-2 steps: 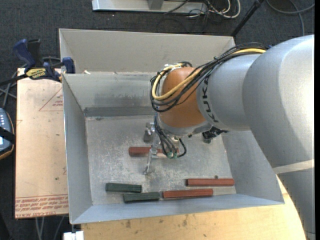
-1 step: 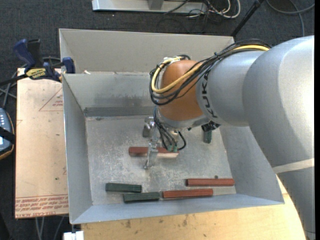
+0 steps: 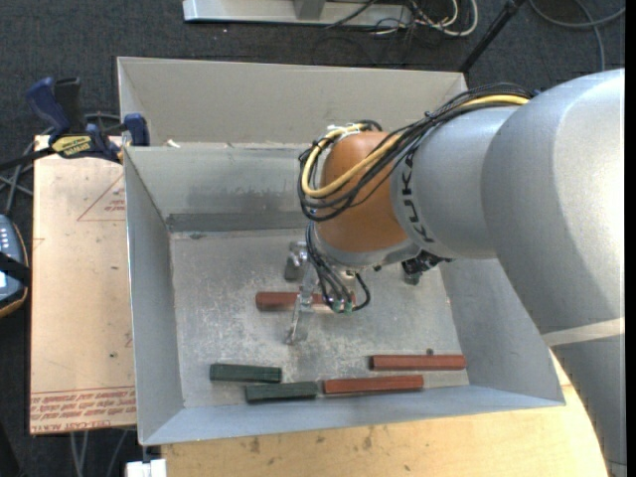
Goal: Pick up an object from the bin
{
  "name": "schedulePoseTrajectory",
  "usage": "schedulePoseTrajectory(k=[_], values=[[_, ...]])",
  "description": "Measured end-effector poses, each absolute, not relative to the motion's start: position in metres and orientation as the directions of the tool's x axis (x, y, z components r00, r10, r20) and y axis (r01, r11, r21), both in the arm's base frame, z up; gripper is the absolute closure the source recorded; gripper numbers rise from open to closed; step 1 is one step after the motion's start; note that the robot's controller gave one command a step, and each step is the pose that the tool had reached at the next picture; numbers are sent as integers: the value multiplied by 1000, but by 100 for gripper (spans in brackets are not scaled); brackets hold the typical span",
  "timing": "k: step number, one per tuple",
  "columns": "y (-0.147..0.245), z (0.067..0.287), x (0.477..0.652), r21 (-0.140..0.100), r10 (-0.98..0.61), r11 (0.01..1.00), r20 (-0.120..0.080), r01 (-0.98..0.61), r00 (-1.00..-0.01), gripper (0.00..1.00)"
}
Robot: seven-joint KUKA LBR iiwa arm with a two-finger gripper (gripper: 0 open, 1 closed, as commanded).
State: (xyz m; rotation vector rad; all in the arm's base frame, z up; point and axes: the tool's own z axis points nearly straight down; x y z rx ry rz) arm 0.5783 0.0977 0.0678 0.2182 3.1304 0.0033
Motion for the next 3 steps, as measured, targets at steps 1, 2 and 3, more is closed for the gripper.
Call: schedulePoseTrajectory(k=[1, 2, 3], values=[[98, 72, 594, 2, 116, 993, -2, 116, -993, 100], [98, 72, 594, 2, 116, 993, -2, 116, -993, 100], [98, 74, 593, 2, 116, 993, -1, 116, -993, 100]])
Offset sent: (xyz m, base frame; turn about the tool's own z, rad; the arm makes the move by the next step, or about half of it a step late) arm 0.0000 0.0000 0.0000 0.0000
